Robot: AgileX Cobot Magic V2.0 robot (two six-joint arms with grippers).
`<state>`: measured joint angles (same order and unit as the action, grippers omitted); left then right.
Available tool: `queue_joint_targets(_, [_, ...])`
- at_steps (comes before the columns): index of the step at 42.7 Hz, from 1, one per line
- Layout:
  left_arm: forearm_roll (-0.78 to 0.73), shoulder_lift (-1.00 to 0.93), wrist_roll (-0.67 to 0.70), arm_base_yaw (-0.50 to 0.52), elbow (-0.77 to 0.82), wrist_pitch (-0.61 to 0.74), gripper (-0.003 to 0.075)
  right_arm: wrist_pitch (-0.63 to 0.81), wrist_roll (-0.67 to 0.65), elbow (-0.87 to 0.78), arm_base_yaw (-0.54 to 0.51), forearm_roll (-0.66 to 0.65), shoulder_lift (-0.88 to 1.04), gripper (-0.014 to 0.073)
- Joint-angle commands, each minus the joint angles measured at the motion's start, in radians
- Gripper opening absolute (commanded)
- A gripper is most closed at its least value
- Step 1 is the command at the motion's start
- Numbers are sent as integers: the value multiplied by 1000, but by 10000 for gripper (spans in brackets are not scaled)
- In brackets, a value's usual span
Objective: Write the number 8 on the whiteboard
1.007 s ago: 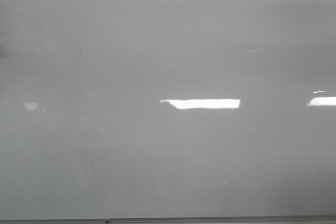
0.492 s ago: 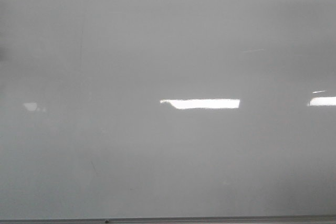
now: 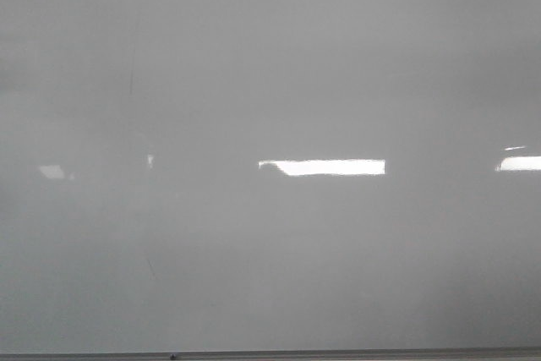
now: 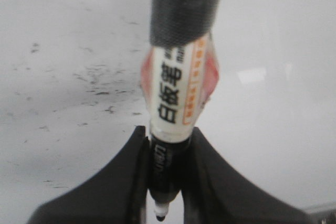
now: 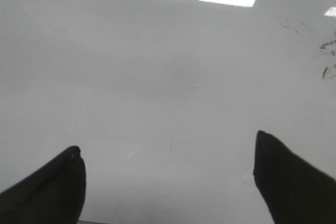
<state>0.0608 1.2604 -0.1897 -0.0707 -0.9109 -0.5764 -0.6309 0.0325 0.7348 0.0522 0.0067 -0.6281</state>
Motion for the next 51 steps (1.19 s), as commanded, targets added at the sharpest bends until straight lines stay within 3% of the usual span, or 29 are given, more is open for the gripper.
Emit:
queue_joint_targets(1, [2,-29,-71,-54,-115,-138,-21,-2,7,79,1,-7,-46,662])
queue_joint_targets(8, [29,-16,-203,-147,-215,-306,-20,-78,7,139,2,5,-143,662])
queue_joint_targets(14, [115,9,-339,-234,-246,-363,-21,-95,20,166,3,18,-218,662])
queue_joint_targets(20, [178,56,-475,-337,-255,-415,-21,-109,122,186,23,90,-297,662])
queue_joint_targets(32, [179,111,-560,-562,-270,-417,-21,-220,517,247,174,294,-438,620])
queue_joint_targets(38, [179,122,-611,-642,-270,-415,-21,-273,763,251,261,475,-486,559])
queue_joint_targets(44, [179,122,-638,-696,-270,-414,-20,-299,984,256,345,639,-514,549])
queue_joint_targets(51, [179,122,-638,-727,-270,-407,-21,-246,1093,259,464,711,-530,548])
